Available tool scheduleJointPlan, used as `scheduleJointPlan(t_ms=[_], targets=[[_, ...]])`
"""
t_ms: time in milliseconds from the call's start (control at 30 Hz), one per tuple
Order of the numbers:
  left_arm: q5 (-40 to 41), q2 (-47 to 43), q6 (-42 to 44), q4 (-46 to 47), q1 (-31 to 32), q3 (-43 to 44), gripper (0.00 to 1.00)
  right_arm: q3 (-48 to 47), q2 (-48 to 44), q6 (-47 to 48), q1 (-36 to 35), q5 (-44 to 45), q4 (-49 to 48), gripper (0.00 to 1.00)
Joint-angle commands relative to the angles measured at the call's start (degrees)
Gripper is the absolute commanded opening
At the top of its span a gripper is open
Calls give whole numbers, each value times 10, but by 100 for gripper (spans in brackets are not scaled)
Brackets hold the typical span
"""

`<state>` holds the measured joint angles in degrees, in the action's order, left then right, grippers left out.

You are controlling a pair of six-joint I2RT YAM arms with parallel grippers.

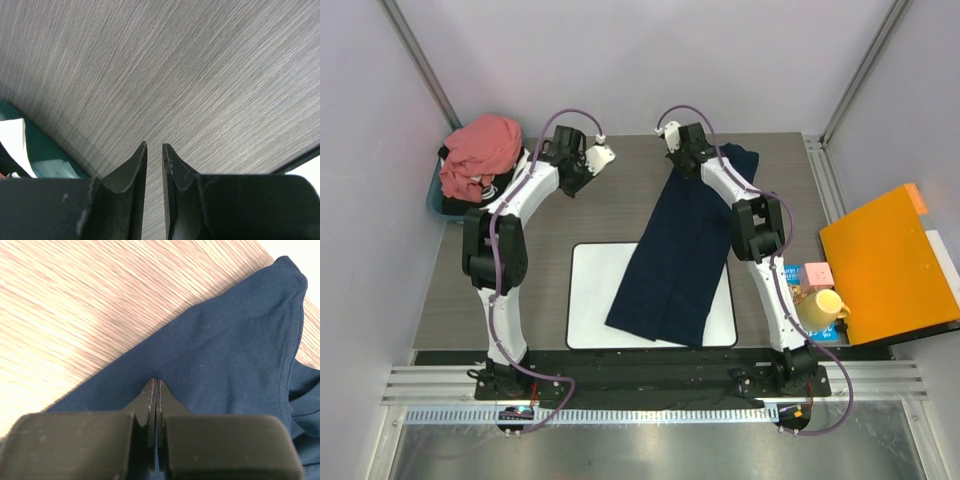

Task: Fold and stack the t-shirts
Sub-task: Fold the tshirt

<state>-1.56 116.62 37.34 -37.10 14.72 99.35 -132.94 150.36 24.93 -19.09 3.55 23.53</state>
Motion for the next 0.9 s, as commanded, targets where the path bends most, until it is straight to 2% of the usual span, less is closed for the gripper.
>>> scheduleJointPlan(t_ms=[0,200,367,467,567,600,667,700,733,867], targets=[[10,5,9,14,-1,24,18,-20,24,4,-25,-71,4,1],[70,22,-23,38,-3,28,17,-19,33,38,-53,-165,-7,1],[115,26,-53,77,-6,6,15,-11,36,70,-76,-181,-61,1],[145,22,-68,106,-8,-15,15,0,37,65,-79,-155,-116,1],[152,12,-75,126,-10,-37,16,16,25,49,-77,-93,-182,26],[149,8,-76,131,-11,-49,17,27,-2,50,-73,-84,-196,43],[137,-4,-70,149,-10,-63,19,84,-41,47,-66,-76,-251,53],[131,-9,-67,155,-11,-74,20,112,-97,48,-57,-81,-270,65],[125,-14,-61,166,-10,-79,25,170,-124,50,-53,-86,-304,69],[84,-46,-32,186,-8,-94,29,294,-270,98,-44,-149,-297,81]])
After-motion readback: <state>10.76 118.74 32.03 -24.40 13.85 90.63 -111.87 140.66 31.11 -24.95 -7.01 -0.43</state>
